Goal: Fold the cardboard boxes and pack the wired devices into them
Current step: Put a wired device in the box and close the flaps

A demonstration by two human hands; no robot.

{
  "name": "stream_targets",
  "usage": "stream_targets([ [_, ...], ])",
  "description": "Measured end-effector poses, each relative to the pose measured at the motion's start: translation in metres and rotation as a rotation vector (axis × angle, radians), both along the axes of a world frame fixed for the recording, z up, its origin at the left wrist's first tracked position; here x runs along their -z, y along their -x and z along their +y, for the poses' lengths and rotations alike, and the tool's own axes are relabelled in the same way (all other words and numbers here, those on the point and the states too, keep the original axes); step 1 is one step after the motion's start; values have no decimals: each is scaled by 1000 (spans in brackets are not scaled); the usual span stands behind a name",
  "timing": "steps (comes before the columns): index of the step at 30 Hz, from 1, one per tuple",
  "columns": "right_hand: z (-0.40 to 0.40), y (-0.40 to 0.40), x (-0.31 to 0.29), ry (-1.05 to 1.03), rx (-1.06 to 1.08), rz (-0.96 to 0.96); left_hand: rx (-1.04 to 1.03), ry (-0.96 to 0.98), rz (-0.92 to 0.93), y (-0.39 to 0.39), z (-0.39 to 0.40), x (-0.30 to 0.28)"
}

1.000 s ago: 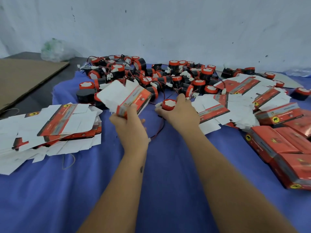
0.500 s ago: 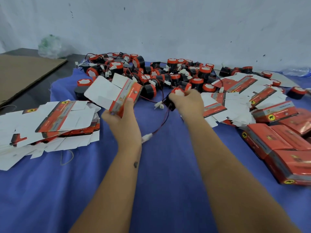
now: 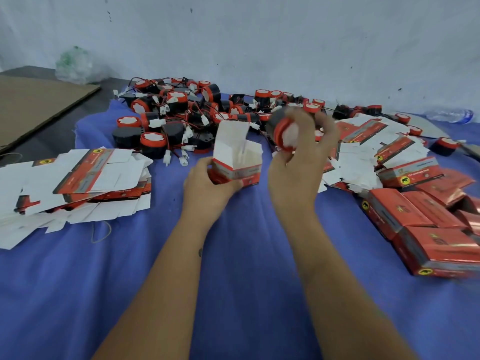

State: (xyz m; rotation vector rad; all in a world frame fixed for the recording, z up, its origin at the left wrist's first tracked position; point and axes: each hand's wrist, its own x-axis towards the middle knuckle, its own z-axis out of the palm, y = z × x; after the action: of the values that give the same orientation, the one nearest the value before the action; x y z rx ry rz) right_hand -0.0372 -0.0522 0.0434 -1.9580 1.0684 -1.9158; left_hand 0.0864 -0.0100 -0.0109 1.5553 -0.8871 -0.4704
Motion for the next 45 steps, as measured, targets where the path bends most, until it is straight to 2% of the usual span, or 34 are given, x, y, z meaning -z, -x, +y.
stream_targets([
  [3,3,2,33,-103,-84,-17,76,-39,-39,-3,1,4],
  [8,-6,11,40,-18,-55,-17,133,-73,-89,-4,1,4],
  [11,-2,12,39,97,-5,133,144,-65,-90,-2,1,4],
  [15,5,4,37,165,-109,397,212,-56,-99,-1,2,2],
  [17,7,2,38,117,-153,518,257,-80,-95,-3,3,0],
  [22,3,5,38,-53,-181,611,331,-127,-48,-9,4,-3],
  [25,3,0,40,-19,-94,678,286,-91,55,-2,1,-3],
  [28,3,-2,40,-37,-157,711,197,-31,175,5,-3,-3],
  [30,0,-1,40,-66,-172,776,108,-53,127,9,-7,-3],
  [33,-3,1,45,-19,-32,865,51,-107,-43,14,-10,1],
  [35,0,2,42,-8,-26,724,40,-123,-91,15,-10,3],
  [38,-2,6,37,-20,31,224,-25,-142,-67,14,-9,2],
  [40,-8,12,32,-226,-18,-86,-73,-123,20,16,-7,-2],
  [41,-11,15,30,-369,-103,-181,-73,-106,51,15,-5,-4],
  [43,-17,21,28,-612,-317,-268,-29,-92,50,15,-3,-4],
  [45,-22,24,27,-753,-493,-355,36,-112,4,17,-3,-4],
])
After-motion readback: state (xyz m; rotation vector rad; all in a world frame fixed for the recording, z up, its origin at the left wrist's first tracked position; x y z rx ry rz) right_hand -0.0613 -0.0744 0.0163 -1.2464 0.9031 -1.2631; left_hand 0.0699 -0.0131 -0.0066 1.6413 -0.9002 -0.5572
